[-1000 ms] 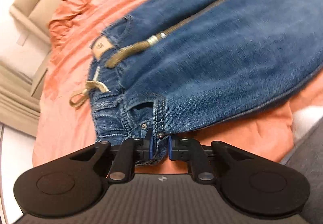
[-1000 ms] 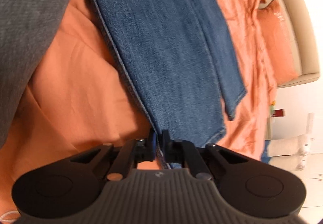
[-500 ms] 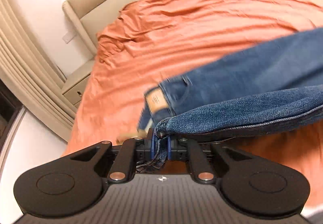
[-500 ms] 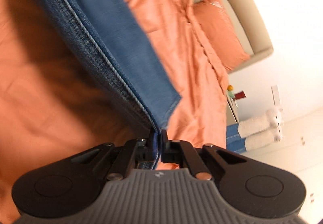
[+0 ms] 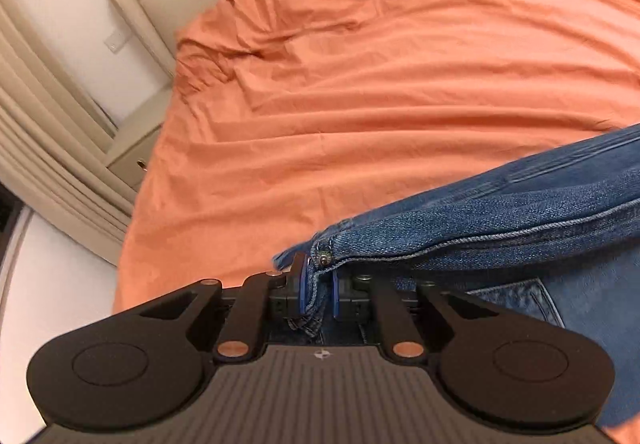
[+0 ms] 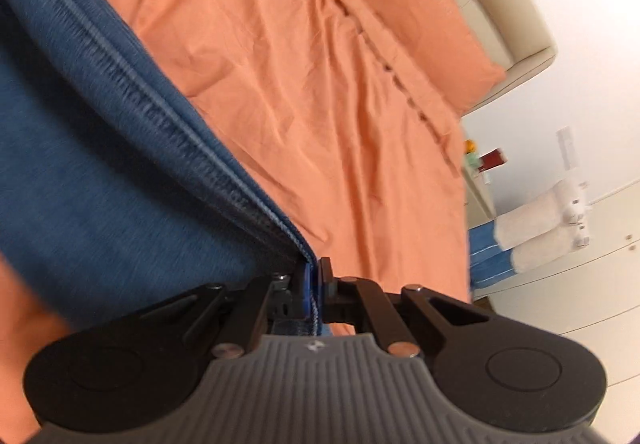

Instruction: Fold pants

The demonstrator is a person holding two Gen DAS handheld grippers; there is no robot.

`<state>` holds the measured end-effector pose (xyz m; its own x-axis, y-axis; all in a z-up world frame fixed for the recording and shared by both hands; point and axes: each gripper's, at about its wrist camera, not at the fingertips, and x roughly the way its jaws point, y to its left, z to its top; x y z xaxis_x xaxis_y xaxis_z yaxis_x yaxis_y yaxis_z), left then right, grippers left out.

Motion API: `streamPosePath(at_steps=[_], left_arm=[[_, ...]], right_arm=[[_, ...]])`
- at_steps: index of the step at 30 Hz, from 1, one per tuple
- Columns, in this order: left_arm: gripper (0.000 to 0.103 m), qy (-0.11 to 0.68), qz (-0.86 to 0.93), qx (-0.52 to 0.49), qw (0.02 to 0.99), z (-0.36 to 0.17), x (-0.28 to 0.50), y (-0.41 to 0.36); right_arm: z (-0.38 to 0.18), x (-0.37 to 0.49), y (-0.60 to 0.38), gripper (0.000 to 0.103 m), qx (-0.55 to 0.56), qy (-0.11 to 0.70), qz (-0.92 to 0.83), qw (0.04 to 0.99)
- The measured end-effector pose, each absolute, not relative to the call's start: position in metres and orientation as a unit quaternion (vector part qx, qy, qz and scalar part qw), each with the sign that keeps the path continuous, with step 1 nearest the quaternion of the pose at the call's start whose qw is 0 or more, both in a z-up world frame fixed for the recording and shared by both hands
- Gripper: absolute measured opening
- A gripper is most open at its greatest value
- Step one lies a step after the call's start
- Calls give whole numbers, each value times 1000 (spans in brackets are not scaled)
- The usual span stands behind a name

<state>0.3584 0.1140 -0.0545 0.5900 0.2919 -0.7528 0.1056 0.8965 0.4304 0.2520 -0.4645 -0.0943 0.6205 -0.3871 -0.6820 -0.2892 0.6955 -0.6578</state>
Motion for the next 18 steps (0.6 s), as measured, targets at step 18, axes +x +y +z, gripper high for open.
streamPosePath(at_steps=[18], left_arm=[[30, 513, 19, 277, 812, -144, 425, 110]], right_arm=[[-198, 352, -474, 11, -346, 515, -13, 784]])
